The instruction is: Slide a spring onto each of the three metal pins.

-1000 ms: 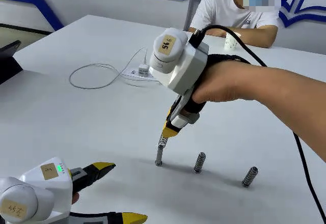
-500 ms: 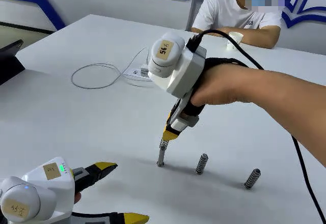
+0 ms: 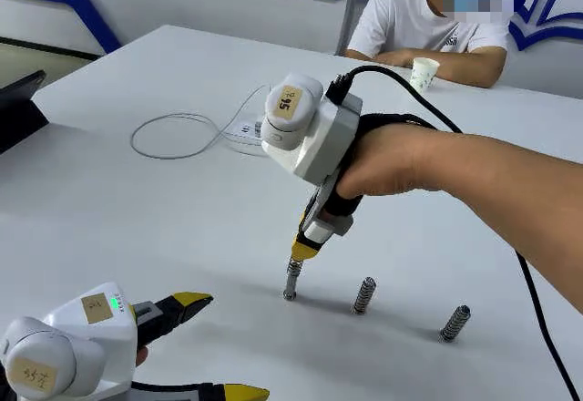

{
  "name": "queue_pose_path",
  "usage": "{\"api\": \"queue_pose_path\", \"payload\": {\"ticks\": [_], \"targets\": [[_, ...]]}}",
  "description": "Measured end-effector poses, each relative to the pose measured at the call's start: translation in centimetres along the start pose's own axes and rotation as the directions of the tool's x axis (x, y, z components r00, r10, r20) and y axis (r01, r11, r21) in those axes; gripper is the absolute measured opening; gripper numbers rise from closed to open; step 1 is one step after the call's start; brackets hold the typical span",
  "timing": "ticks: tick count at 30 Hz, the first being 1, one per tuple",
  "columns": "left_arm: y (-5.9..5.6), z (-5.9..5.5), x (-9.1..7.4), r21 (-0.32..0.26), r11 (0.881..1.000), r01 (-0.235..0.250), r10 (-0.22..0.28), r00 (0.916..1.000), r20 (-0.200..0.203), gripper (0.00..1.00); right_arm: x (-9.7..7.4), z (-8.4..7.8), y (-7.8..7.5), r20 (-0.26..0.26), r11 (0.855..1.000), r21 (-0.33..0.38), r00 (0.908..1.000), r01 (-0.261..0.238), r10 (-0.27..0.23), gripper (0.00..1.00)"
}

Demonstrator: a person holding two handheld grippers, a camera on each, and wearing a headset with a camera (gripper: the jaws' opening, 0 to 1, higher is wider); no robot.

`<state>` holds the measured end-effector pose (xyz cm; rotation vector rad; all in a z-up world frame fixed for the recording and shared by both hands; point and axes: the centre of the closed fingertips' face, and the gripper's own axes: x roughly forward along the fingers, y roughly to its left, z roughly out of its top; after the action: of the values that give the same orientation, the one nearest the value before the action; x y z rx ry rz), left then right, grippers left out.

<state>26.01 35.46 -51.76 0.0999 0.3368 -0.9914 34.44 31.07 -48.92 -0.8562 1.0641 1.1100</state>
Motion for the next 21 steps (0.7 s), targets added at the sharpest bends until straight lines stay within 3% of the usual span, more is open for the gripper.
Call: {"api": "queue_pose_path", "payload": {"ticks": [21], "targets": [[0.1, -0.2, -0.3, -0.001, 1.0, -0.005, 0.005, 1.0, -0.006, 0.77, 2.6, -0.5, 0.4, -0.038, 0.999, 0.025, 0.9989, -0.024, 0.025, 0.12]]}}
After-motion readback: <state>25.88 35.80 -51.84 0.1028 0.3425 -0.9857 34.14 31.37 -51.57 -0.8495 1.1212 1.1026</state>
